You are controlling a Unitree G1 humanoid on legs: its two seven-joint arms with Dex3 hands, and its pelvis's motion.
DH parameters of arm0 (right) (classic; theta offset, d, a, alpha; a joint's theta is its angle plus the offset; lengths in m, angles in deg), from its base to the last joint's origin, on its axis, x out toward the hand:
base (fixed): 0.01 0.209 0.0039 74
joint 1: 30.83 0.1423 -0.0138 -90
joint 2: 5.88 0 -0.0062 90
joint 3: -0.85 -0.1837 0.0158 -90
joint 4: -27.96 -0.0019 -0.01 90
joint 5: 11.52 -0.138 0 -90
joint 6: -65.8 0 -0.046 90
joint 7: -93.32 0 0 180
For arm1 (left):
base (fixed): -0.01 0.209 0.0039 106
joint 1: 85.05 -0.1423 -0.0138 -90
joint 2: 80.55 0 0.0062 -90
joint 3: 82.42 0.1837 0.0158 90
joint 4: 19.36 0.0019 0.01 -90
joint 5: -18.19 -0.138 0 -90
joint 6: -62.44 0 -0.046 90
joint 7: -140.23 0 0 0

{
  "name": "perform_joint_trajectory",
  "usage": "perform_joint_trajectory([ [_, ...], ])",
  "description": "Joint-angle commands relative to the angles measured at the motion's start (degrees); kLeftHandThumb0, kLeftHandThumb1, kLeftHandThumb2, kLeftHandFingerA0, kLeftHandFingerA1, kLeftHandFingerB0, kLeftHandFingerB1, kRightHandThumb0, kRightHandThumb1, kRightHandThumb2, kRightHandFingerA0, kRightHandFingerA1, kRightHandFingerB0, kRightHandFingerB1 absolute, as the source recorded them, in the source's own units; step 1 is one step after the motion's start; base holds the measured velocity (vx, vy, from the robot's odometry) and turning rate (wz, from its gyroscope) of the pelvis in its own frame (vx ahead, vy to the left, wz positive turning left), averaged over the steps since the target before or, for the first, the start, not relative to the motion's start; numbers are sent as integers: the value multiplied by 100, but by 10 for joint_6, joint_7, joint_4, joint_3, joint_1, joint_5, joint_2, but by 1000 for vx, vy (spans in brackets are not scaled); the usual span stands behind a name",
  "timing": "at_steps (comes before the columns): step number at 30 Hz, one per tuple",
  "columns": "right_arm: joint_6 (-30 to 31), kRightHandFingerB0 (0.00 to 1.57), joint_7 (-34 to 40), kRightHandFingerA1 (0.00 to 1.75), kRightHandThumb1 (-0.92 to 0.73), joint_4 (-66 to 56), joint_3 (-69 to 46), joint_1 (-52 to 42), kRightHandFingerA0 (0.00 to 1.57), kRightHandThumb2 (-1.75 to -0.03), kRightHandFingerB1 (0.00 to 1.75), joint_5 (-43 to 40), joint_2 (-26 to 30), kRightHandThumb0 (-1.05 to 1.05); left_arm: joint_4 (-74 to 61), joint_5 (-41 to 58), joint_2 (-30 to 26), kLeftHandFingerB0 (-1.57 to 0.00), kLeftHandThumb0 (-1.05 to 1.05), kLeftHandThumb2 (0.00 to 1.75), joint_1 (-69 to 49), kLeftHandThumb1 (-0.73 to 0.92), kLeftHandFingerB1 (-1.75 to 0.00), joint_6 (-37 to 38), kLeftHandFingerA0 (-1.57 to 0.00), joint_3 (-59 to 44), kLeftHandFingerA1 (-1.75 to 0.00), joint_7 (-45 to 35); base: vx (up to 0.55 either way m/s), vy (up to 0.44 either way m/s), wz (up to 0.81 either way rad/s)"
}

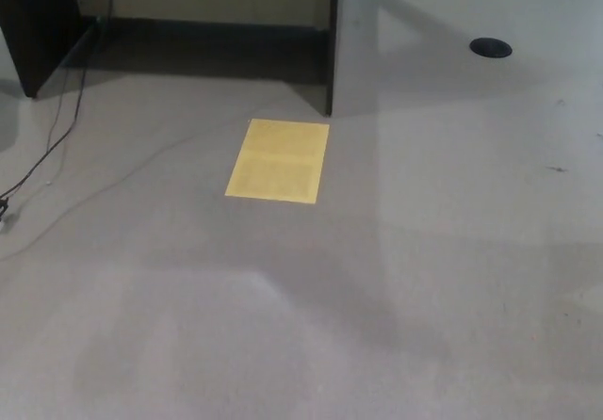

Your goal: A person is holding a toilet paper roll and the robot extends its left hand to grab the roll by inserting its thumb into the gap in the middle and brings its hand down by its side. Then it extends its arm again to hand the toilet paper roll back to the person.

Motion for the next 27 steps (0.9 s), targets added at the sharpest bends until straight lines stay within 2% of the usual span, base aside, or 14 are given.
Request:
perform_joint_trajectory([
  [1,-41,32,8,68,-68,24,12,7,74,-61,32,21,20,-39,-44,18,-13,-9,-20,91,-13,39,-50,81,-11,-21,-51,0,0,0,0],
  [6,-38,31,8,64,-67,34,12,12,73,-60,31,19,17,-37,-172,43,-19,-6,-26,88,-14,33,-49,65,-8,-39,-50,-30,0,0,0],
  [7,-40,31,9,64,-67,34,13,12,73,-60,31,20,17,-38,-192,54,-18,-14,-47,64,-13,43,-33,60,-19,-44,-39,-39,0,0,0],
  [8,-41,31,9,69,-67,35,14,12,74,-60,32,21,17,-38,-216,58,-20,-5,-25,87,-12,32,-49,52,-7,-47,-50,-43,0,0,0],
  [14,-48,31,10,78,-67,38,12,12,76,-60,32,21,19,-38,-371,84,-38,-6,-21,89,18,38,-49,12,-9,-59,-50,-71,0,0,0],
  [18,-45,32,8,70,-68,38,12,15,74,-62,33,24,20,-39,-481,106,-57,-7,-20,90,54,39,-49,-43,-10,-59,-50,-92,0,0,0],
  [19,-45,32,7,69,-68,38,12,15,73,-61,32,24,20,-39,-510,112,-59,-13,-36,62,61,46,-32,-63,-23,-57,-38,-94,0,0,0],
  [20,-46,32,6,70,-68,38,12,15,73,-62,32,24,20,-39,-534,122,-61,-14,-34,61,70,46,-32,-79,-22,-55,-37,-100,0,0,0],
  [21,-47,32,7,70,-68,39,12,14,74,-62,33,24,20,-39,-551,125,-64,-14,-35,61,77,46,-32,-90,-21,-53,-36,-104,0,0,0],
  [22,-47,32,8,69,-68,39,12,13,73,-62,33,26,20,-39,-566,126,-66,-7,-20,89,89,38,-49,-99,-10,-50,-50,-107,0,0,0],
  [23,-48,32,8,69,-68,38,12,13,73,-62,33,26,20,-39,-574,128,-66,-7,-20,89,98,38,-49,-105,-10,-47,-50,-109,0,0,0],
  [24,-45,33,11,74,-66,40,13,14,76,-60,32,27,19,-39,-603,120,-72,-13,-42,63,123,43,-33,-127,-24,-36,-39,-114,0,0,0],
  [25,-45,33,11,75,-66,40,12,13,77,-60,32,27,19,-39,-616,120,-73,-7,-22,89,129,36,-49,-140,-9,-33,-50,-116,0,0,0],
  [27,-45,33,4,75,-68,40,11,13,73,-62,33,25,19,-39,-642,117,-75,-7,-22,88,155,35,-49,-167,-9,-21,-50,-121,0,0,0],
])
